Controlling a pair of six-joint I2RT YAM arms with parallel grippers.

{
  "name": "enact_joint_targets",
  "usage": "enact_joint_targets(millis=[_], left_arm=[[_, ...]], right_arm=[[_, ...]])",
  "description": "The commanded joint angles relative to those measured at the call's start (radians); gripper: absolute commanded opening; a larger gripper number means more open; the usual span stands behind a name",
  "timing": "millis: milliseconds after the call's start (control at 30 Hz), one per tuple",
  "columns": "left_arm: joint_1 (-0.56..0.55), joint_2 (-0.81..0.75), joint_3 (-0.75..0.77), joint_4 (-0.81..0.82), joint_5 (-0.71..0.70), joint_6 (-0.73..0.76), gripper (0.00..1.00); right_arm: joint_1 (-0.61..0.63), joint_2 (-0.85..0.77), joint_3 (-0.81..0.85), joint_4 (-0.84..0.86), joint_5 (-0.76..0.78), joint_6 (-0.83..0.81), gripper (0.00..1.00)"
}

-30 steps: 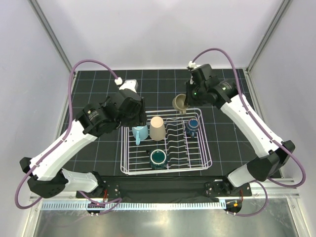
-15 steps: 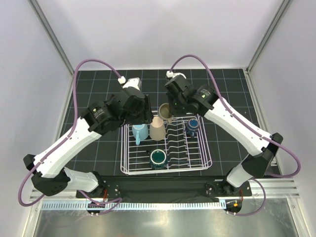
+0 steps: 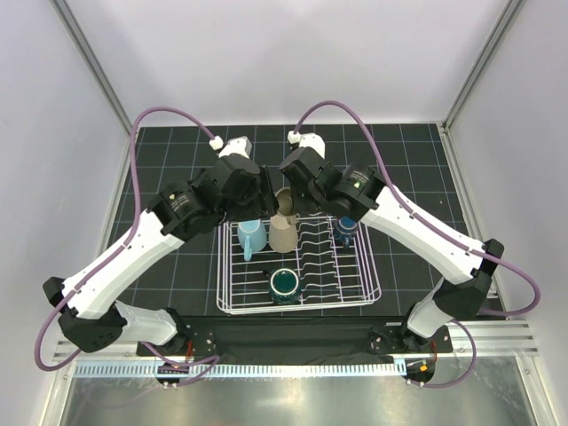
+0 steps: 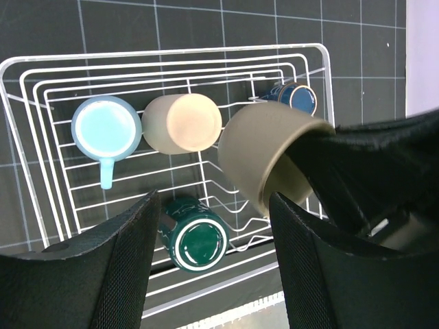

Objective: Load the cups into the dish rack

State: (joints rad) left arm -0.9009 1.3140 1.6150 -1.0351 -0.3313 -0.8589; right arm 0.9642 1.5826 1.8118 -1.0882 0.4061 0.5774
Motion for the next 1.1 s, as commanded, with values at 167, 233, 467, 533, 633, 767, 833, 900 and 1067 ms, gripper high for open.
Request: enact_joint_targets(millis=[167, 233, 467, 533, 633, 767, 833, 900, 1067], left_arm=[[0.011, 0.008, -0.023, 0.072, -0.02, -0.015, 0.63], [0.014, 0.014, -0.024, 0.069, -0.029, -0.012, 0.63], [0.022, 0.027, -0.026, 0.064, -0.038, -0.005, 0.56], [0.023, 0.03, -0.026, 0.06, -0.043, -0.005, 0.53], [0.028, 0.028, -0.03, 0.06, -0.043, -0.006, 0.44], [0.033, 0.025, -0.036, 0.067, -0.031, -0.006, 0.28], [0.034, 0.022, -0.043, 0.075, -0.015, -0.006, 0.21], [0.036, 0.021, -0.047, 0.081, -0.002, -0.005, 0.09], [0.042, 0.008, -0.058, 0.084, 0.005, -0.005, 0.0]], right_arm=[[0.041, -0.01, 0.064, 0.03, 0.062, 0.042, 0.04], [0.045, -0.015, 0.07, 0.031, 0.054, 0.044, 0.04], [0.054, -0.039, 0.063, 0.085, -0.004, 0.021, 0.04], [0.059, -0.052, 0.05, 0.1, -0.018, 0.013, 0.04], [0.064, -0.067, 0.038, 0.131, -0.046, -0.005, 0.04], [0.071, -0.088, 0.017, 0.165, -0.064, -0.021, 0.04], [0.073, -0.092, 0.015, 0.171, -0.07, -0.028, 0.04], [0.074, -0.096, 0.015, 0.18, -0.078, -0.036, 0.06], [0.076, -0.102, 0.003, 0.202, -0.101, -0.044, 0.16]])
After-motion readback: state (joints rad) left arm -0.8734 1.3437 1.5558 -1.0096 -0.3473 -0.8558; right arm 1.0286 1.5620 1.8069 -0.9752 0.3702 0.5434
